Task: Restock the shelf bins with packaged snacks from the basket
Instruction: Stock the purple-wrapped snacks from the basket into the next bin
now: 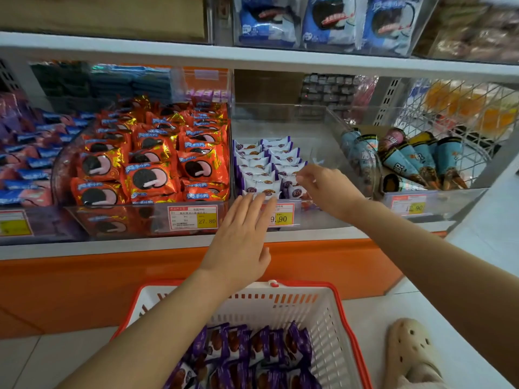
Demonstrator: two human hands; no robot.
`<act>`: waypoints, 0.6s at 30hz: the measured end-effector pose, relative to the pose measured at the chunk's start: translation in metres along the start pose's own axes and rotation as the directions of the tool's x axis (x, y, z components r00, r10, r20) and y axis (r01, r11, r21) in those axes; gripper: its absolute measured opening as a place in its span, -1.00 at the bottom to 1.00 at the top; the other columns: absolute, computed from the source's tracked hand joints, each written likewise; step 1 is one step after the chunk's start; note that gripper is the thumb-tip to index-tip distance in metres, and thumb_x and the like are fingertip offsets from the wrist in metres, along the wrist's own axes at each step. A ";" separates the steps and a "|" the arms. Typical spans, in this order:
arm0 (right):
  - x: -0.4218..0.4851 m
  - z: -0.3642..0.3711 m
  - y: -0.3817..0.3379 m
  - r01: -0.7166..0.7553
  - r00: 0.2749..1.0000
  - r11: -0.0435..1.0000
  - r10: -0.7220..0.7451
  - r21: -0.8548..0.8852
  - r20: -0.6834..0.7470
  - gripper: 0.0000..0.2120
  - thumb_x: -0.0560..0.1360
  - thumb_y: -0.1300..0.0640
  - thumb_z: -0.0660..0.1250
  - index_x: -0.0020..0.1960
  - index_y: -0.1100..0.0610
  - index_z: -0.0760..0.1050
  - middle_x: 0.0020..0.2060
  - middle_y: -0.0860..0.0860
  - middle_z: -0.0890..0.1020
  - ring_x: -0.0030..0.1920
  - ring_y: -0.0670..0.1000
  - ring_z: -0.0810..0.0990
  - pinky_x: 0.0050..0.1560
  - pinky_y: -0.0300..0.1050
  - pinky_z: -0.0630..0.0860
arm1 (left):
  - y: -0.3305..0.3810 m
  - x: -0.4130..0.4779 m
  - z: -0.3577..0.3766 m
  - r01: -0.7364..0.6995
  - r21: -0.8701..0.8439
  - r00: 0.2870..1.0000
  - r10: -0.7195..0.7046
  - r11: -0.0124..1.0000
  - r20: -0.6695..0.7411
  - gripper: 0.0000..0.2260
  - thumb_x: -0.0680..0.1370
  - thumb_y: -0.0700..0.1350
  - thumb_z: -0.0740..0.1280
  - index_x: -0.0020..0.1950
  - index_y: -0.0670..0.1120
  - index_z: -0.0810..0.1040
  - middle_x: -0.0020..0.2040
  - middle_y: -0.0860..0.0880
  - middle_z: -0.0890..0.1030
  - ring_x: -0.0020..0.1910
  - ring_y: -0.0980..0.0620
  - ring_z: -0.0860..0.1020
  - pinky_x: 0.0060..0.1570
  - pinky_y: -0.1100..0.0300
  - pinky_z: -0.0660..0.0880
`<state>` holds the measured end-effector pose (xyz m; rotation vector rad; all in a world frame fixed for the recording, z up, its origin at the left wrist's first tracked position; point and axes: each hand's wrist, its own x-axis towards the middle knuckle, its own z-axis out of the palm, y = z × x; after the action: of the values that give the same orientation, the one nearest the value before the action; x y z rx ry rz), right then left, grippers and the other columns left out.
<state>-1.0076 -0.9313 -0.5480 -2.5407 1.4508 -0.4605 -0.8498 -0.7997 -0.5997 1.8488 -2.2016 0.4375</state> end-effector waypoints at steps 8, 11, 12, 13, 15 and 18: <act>-0.097 0.047 -0.006 0.280 0.895 0.960 -0.267 -0.016 -0.357 -0.85 0.54 0.07 0.14 0.03 0.12 0.39 -0.14 0.00 0.50 -0.15 -0.06 0.46 -0.15 -0.27 0.34 | 0.009 -0.064 0.026 -0.044 -0.100 0.994 0.033 0.994 -0.104 -0.64 0.44 -0.14 0.31 0.23 -0.13 0.51 0.20 -0.15 0.54 0.24 -0.13 0.45 0.38 -0.06 0.23; -0.125 0.087 -0.001 0.233 0.962 0.972 -0.231 -0.006 -0.143 -0.81 0.56 0.04 0.11 0.06 0.11 0.40 -0.11 0.00 0.53 -0.12 -0.02 0.53 -0.12 -0.20 0.46 | 0.003 -0.103 0.057 0.013 -0.095 0.997 -0.005 0.995 0.079 -0.60 0.24 -0.13 0.55 0.06 -0.06 0.63 0.03 -0.04 0.61 0.10 -0.04 0.48 0.24 -0.02 0.42; -0.133 0.097 0.000 0.197 0.980 0.980 -0.197 -0.002 -0.036 -0.80 0.59 0.04 0.11 0.12 0.11 0.41 -0.03 0.00 0.52 -0.04 -0.01 0.52 -0.01 -0.16 0.49 | 0.000 -0.114 0.065 0.026 -0.094 0.987 -0.011 0.995 0.159 -0.60 0.19 -0.13 0.58 0.00 -0.04 0.65 -0.01 -0.02 0.61 0.07 -0.02 0.46 0.24 0.00 0.41; -0.142 0.111 0.001 0.159 0.984 0.987 -0.159 0.012 0.080 -0.77 0.62 0.04 0.09 0.21 0.09 0.39 0.07 -0.03 0.49 0.07 -0.04 0.48 0.12 -0.15 0.46 | -0.003 -0.128 0.076 0.038 -0.098 0.972 -0.014 0.994 0.234 -0.61 0.16 -0.12 0.59 -0.04 -0.03 0.65 -0.05 0.00 0.61 0.03 -0.02 0.46 0.23 0.02 0.36; -0.159 0.137 0.006 0.090 0.960 0.995 -0.099 0.044 0.264 -0.71 0.64 0.04 0.07 0.34 0.03 0.30 0.22 -0.09 0.40 0.23 -0.10 0.36 0.26 -0.22 0.33 | -0.007 -0.153 0.097 0.078 -0.092 0.917 -0.035 0.993 0.396 -0.62 0.12 -0.08 0.60 -0.10 -0.01 0.65 -0.10 0.03 0.60 -0.04 -0.01 0.54 0.14 0.08 0.34; -0.180 0.178 0.009 0.009 0.887 0.998 -0.035 0.059 0.460 -0.67 0.63 0.10 0.09 0.38 0.02 0.24 0.30 -0.08 0.34 0.29 -0.07 0.32 0.30 -0.20 0.29 | -0.010 -0.189 0.114 0.161 -0.081 0.793 -0.080 0.984 0.604 -0.71 0.41 -0.01 0.41 0.12 0.01 0.60 0.13 0.04 0.56 0.12 -0.01 0.49 0.17 0.10 0.45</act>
<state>-1.0379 -0.7802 -0.7492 -2.3989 1.2099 0.1039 -0.8056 -0.6704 -0.7731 2.2614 -2.3677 -0.3755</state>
